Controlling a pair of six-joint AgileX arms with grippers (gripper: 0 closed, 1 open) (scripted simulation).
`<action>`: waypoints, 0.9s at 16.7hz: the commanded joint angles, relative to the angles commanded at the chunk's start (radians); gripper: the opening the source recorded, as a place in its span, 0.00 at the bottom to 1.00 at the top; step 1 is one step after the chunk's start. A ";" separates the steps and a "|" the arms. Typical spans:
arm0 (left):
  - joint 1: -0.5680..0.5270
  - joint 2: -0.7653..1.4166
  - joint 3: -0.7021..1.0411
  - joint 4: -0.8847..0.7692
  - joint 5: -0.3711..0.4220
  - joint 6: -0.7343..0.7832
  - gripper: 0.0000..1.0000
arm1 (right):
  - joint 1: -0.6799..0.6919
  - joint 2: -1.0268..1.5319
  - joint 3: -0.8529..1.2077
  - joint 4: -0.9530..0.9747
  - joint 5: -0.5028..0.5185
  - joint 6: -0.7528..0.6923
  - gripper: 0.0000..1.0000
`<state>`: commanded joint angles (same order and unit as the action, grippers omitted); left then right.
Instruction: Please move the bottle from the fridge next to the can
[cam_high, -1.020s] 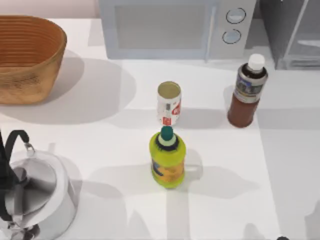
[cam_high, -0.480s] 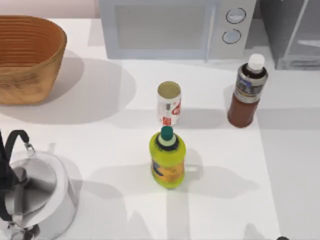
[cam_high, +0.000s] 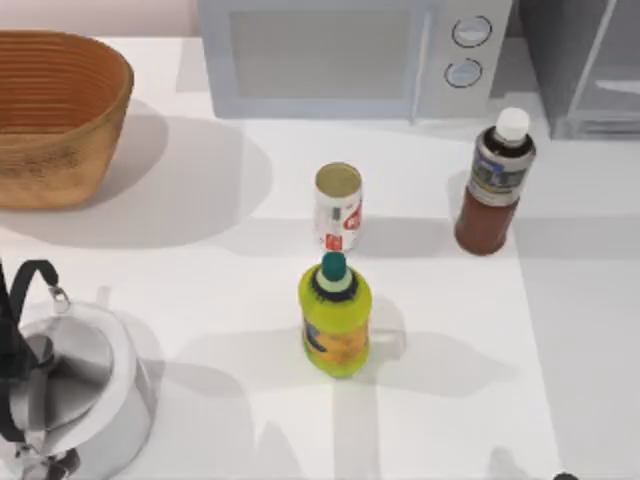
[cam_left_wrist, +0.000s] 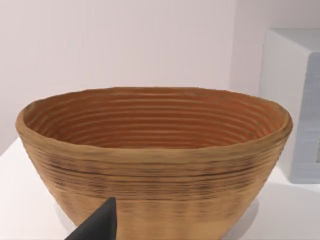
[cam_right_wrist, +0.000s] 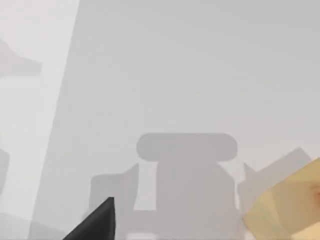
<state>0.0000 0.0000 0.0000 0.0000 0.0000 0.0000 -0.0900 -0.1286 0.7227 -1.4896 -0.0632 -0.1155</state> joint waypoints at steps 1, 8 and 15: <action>0.000 0.000 0.000 0.000 0.000 0.000 1.00 | -0.052 0.053 0.027 -0.012 -0.031 -0.053 1.00; 0.000 0.000 0.000 0.000 0.000 0.000 1.00 | -0.640 0.696 0.266 -0.089 -0.340 -0.694 1.00; 0.000 0.000 0.000 0.000 0.000 0.000 1.00 | -1.310 1.496 0.487 -0.068 -0.670 -1.474 1.00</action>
<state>0.0000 0.0000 0.0000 0.0000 0.0000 0.0000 -1.4004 1.3672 1.2102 -1.5577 -0.7330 -1.5894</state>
